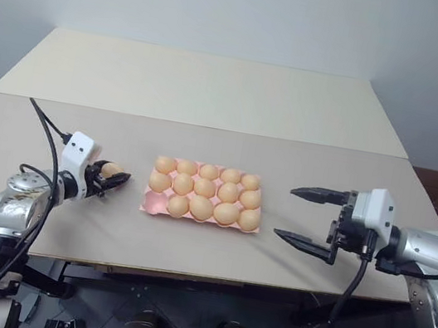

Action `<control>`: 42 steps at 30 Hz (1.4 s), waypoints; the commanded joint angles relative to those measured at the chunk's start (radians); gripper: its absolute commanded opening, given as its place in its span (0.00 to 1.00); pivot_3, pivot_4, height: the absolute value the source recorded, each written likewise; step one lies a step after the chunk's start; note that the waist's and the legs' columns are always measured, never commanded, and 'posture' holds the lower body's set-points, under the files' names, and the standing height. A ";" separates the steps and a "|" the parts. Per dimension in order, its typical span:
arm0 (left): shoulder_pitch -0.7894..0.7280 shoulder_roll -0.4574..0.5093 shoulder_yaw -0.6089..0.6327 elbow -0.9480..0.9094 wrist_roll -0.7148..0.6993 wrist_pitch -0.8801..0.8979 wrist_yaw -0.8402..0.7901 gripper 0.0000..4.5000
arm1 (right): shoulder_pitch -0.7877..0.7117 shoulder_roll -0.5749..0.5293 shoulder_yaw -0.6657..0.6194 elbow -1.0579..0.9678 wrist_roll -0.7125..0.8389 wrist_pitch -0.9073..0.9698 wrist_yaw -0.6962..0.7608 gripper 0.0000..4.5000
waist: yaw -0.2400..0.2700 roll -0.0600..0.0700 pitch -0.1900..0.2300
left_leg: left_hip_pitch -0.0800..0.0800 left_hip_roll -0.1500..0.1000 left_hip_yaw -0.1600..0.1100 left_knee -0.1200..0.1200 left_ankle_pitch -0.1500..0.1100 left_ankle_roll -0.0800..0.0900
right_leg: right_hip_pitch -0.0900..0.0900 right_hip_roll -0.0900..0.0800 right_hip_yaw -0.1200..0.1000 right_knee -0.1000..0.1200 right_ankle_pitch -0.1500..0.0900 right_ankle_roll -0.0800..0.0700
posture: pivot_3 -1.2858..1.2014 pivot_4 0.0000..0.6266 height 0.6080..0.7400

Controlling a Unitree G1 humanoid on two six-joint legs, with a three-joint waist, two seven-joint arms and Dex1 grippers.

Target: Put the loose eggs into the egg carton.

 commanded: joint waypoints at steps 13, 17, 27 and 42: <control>0.096 0.006 0.010 -0.442 -0.160 -0.017 -0.158 0.54 | 0.027 0.003 -0.032 -0.055 0.030 -0.008 -0.036 1.00 | 0.004 0.000 0.000 | 0.000 -0.001 0.000 0.000 0.000 0.000 | 0.001 -0.001 0.001 0.000 0.000 0.000 | 0.52 0.24 1.00; 0.099 -0.010 -0.072 -0.425 -0.113 -0.042 -0.182 0.54 | 0.031 -0.001 -0.040 -0.060 0.031 -0.006 -0.044 1.00 | 0.003 0.000 0.000 | 0.001 0.000 0.000 0.000 0.000 0.000 | 0.001 0.000 0.001 0.000 0.000 0.000 | 0.52 0.24 1.00; 0.095 0.017 -0.077 -0.443 -0.152 -0.019 -0.249 1.00 | 0.057 0.001 -0.048 -0.086 0.035 -0.005 -0.074 1.00 | 0.000 0.000 0.000 | 0.001 0.000 0.000 0.000 0.000 0.000 | 0.000 0.000 0.001 0.000 0.000 0.001 | 0.52 0.24 1.00; 0.361 0.175 0.383 -0.438 -0.267 -0.051 -0.344 1.00 | 0.044 -0.010 -0.047 -0.049 0.038 -0.021 -0.059 1.00 | -0.016 0.000 0.000 | 0.001 0.001 0.000 0.000 0.000 0.000 | 0.000 0.000 0.001 0.000 -0.001 0.001 | 0.52 0.24 1.00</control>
